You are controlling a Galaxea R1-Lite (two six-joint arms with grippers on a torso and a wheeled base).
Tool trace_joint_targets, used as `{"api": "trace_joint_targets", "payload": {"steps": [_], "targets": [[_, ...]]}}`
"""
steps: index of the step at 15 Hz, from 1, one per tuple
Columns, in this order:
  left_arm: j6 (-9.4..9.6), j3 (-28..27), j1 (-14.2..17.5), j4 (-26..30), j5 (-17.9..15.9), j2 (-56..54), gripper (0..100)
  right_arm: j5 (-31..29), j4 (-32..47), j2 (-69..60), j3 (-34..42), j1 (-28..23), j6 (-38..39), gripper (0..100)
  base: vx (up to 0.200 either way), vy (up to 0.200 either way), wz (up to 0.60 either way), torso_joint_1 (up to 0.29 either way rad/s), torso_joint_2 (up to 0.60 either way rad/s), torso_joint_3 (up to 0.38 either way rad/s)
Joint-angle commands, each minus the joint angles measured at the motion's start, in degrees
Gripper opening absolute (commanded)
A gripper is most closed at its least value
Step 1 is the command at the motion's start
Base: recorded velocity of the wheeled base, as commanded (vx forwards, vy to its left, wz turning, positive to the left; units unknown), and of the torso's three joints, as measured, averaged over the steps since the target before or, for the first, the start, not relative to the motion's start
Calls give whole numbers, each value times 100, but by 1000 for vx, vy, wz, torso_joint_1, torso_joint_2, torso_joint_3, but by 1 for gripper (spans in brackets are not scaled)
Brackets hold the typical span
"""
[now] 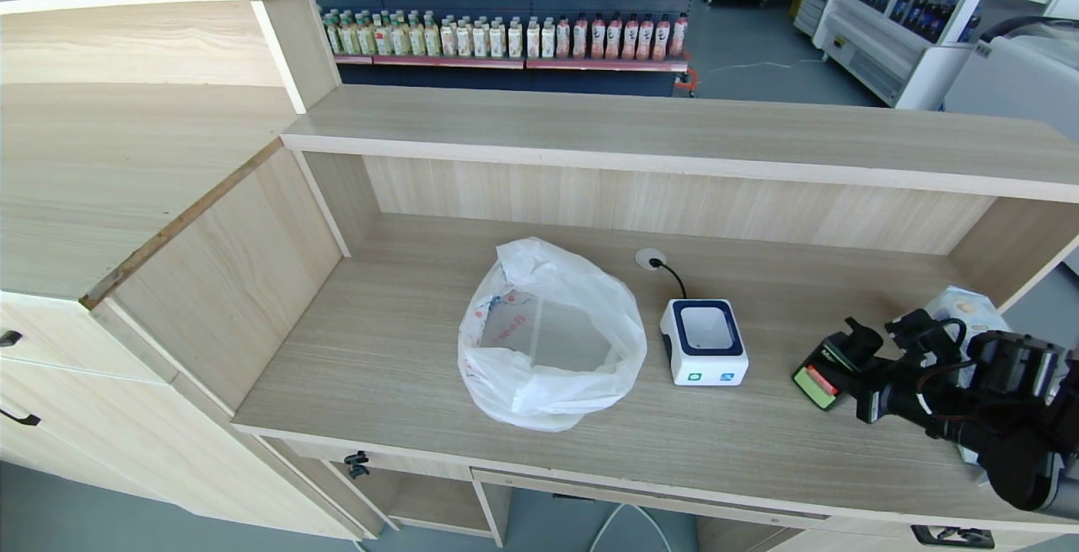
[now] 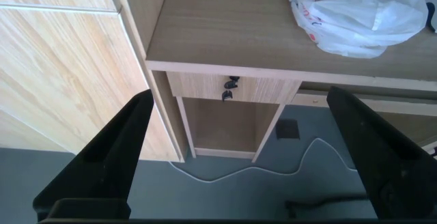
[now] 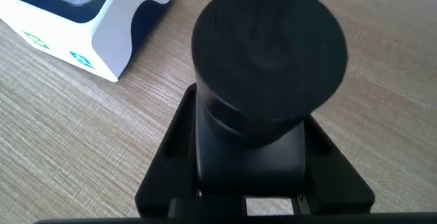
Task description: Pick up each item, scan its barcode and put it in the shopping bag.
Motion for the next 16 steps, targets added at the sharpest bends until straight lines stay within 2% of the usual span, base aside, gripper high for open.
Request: {"api": "trace_joint_targets", "payload": {"steps": [1, 3, 5, 6, 7, 8, 9, 11, 15, 16], "targets": [[-2, 0, 0, -1, -2, -2, 100, 3, -138, 22, -107, 1, -17, 0, 0, 0, 0, 0, 0, 0], [-2, 0, 0, -1, -2, 6, 100, 3, -832, -207, -266, 177, -52, 0, 0, 0, 0, 0, 0, 0], [-2, 0, 0, -1, -2, -2, 100, -6, -832, -1121, -310, 528, -61, 0, 0, 0, 0, 0, 0, 0], [-2, 0, 0, -1, -2, -2, 100, 3, -832, -1762, -230, 906, -96, 0, 0, 0, 0, 0, 0, 0], [-2, 0, -8, -1, -2, -2, 100, -15, -709, -2378, -90, 1240, -228, 0, 0, 0, 0, 0, 0, 0], [-2, 0, 0, -1, -2, 6, 100, -15, -235, -2984, -2, 1469, -799, 0, 0, 0, 0, 0, 0, 0], [-2, 0, 0, -1, -2, -2, 100, 3, 196, -3336, 16, 1504, -1362, 0, 0, 0, 0, 0, 0, 0], [-2, 0, 0, -1, -2, -2, 100, 3, 943, -3916, 68, 1732, -1968, 0, 0, 0, 0, 0, 0, 0], [-2, 0, 0, -1, -2, 6, 100, -85, 1022, -4997, 947, 2506, -2399, 0, 0, 0, 0, 0, 0, 0], [-2, 0, 0, -1, -2, -2, 100, -112, 969, -5050, 974, 2594, -2900, 0, 0, 0, 0, 0, 0, 0]]}}
